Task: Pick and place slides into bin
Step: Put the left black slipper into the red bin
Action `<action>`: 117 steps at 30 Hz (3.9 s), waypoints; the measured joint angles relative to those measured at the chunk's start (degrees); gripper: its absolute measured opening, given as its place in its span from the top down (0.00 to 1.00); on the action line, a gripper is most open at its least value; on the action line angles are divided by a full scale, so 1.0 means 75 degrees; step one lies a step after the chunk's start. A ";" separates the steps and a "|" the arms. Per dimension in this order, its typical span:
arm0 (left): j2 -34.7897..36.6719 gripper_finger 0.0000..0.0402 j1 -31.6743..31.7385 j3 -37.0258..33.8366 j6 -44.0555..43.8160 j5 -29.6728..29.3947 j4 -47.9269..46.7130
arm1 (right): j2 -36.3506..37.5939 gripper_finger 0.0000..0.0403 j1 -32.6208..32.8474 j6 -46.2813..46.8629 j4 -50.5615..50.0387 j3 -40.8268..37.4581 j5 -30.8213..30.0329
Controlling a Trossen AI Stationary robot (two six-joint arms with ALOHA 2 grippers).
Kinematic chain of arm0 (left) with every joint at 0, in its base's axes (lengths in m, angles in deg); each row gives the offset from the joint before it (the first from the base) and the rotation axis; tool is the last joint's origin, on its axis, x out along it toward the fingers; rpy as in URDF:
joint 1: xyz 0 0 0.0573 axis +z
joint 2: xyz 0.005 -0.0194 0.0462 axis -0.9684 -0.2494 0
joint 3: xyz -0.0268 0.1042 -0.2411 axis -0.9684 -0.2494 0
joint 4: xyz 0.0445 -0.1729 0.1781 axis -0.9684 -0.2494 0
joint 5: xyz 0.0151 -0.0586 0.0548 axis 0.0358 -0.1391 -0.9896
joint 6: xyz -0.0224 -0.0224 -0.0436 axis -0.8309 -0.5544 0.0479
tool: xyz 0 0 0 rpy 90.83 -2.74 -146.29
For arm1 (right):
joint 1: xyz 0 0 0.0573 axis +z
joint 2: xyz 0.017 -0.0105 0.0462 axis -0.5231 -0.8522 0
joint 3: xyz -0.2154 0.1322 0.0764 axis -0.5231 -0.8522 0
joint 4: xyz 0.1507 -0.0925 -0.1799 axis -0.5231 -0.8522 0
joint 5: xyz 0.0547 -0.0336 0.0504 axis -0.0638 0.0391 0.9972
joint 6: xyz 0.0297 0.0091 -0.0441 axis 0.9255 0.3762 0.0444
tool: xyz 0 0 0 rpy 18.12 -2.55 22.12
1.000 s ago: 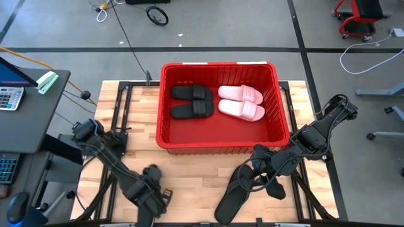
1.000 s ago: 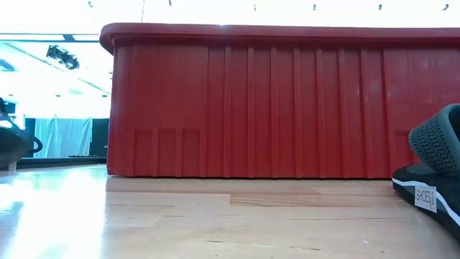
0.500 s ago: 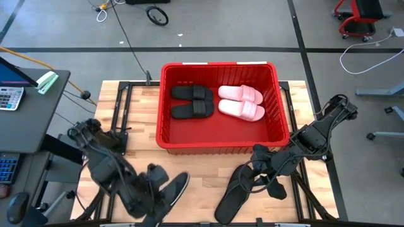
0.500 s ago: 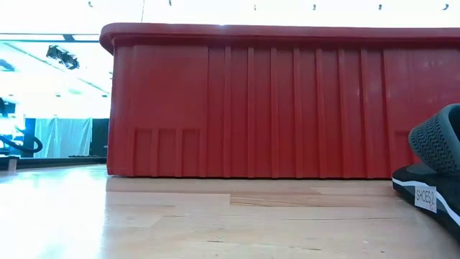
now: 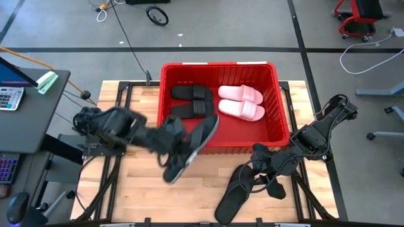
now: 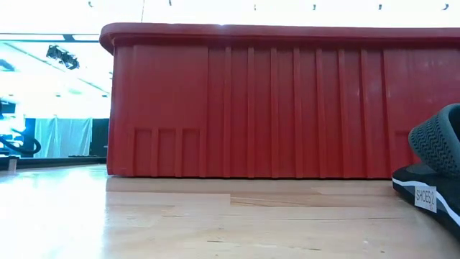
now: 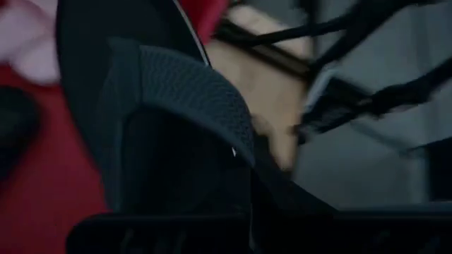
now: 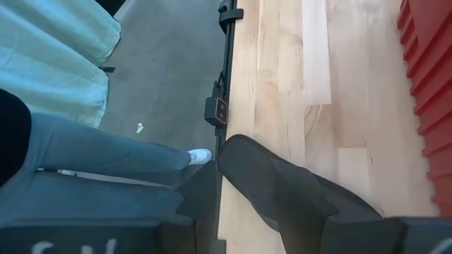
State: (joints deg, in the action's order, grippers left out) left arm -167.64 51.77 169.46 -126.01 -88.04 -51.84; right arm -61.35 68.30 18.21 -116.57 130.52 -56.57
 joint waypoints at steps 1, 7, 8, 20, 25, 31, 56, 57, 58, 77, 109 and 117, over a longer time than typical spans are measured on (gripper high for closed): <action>0.0000 0.99 0.0201 0.0000 0.0325 0.0080 -0.0156 | 0.0000 0.67 0.0000 -0.0014 -0.0002 0.0000 0.0002; 0.0000 0.99 0.1179 -0.0003 0.1595 0.0141 -0.0718 | 0.0000 0.67 0.0000 -0.0071 0.0052 0.0000 -0.0002; 0.0000 0.99 0.1315 0.0000 0.1735 0.0138 -0.0763 | 0.0000 0.67 0.0000 -0.0072 0.0054 0.0000 -0.0001; -0.0478 0.99 0.2056 -0.0182 0.3742 0.0143 -0.1924 | 0.0001 0.67 -0.0013 -0.0055 0.0081 0.0000 -0.0001; -0.0973 0.99 0.2237 -0.0254 0.4432 0.0162 -0.2026 | 0.0002 0.67 -0.0100 -0.0052 0.0117 0.0000 0.0002; -0.1532 1.00 0.2322 -0.0256 0.5296 0.0197 -0.2027 | 0.0000 0.67 -0.0102 -0.0049 0.0142 -0.0002 -0.0004; -0.3440 1.00 0.3222 -0.0268 0.6845 -0.0075 -0.0821 | 0.0003 0.67 -0.0443 -0.0130 0.0175 -0.0003 -0.0002; -0.3549 1.00 0.3249 -0.0270 0.6829 0.0053 -0.0883 | 0.0003 0.67 -0.0443 -0.0130 0.0166 -0.0003 -0.0002; -0.3621 1.00 0.3256 -0.0259 0.6871 0.0127 -0.0863 | 0.0003 0.67 -0.0443 -0.0130 0.0161 -0.0003 -0.0004; -0.3826 1.00 0.3342 -0.0227 0.7465 0.0171 -0.1649 | 0.0003 0.67 -0.0443 -0.0133 0.0108 -0.0003 0.0005; -0.4049 1.00 0.3655 -0.0277 0.7199 0.0966 -0.0742 | 0.0003 0.67 -0.0443 -0.0022 0.0111 -0.0003 -0.0001; -0.4277 1.00 0.3684 -0.0280 0.7274 0.1353 -0.0741 | 0.0003 0.67 -0.0443 0.0151 0.0119 -0.0003 -0.0004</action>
State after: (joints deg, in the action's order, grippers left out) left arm -199.73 79.40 167.36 -71.45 -77.90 -57.40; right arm -61.33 64.97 19.35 -115.68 130.50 -56.59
